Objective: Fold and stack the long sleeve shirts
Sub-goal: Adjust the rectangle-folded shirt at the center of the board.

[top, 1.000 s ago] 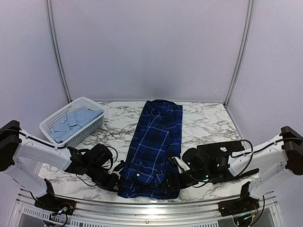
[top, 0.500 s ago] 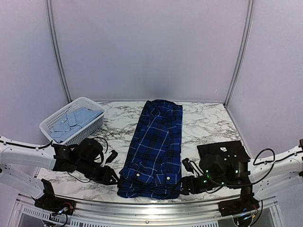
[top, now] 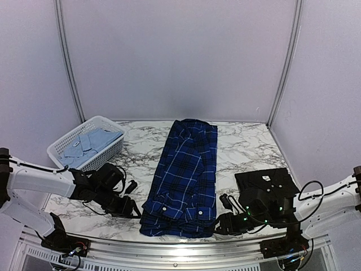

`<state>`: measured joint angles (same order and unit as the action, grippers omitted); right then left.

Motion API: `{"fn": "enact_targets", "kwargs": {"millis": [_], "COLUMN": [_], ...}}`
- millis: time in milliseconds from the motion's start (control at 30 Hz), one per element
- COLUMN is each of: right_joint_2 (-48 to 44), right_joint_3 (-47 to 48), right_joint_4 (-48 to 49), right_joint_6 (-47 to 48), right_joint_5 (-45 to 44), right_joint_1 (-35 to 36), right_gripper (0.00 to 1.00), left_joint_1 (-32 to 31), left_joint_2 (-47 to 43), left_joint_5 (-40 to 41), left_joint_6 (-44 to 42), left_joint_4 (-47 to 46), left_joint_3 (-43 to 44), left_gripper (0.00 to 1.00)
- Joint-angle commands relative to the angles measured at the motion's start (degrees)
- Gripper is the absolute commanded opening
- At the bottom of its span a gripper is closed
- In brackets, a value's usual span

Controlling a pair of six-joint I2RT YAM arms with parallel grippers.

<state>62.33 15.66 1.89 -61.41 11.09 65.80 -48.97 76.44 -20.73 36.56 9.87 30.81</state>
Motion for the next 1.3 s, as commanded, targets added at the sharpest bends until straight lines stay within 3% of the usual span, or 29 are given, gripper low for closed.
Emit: {"fn": "enact_targets", "kwargs": {"millis": [0,267,400,800,1267], "right_joint_2": [-0.2,0.5,1.8,4.6,-5.9], "right_joint_3": [-2.0,-2.5,-2.4,-3.0,-4.9], "right_joint_4": [2.8,3.5,4.8,8.0,0.7], "right_joint_6": [-1.3,0.1,0.3,-2.8,-4.5], "right_joint_5": [2.3,4.7,6.0,4.9,1.8], "right_joint_1": [-2.9,-6.3,-6.5,-6.6,-9.0], "right_gripper": [0.57,0.57,0.57,0.52,0.48], "left_joint_1": [0.8,1.1,1.1,-1.0,-6.6], "left_joint_2": [2.0,2.3,3.3,8.0,11.1], "left_joint_5": [-2.2,-0.1,-3.0,-6.6,-8.3], "left_joint_6": [-2.1,-3.1,-4.1,-1.7,3.8], "left_joint_4": [-2.3,-2.7,-3.4,-8.6,-15.1], "left_joint_3": [1.6,2.5,2.0,0.8,2.8], "left_gripper": [0.48,0.39,0.45,0.44,0.15]}}
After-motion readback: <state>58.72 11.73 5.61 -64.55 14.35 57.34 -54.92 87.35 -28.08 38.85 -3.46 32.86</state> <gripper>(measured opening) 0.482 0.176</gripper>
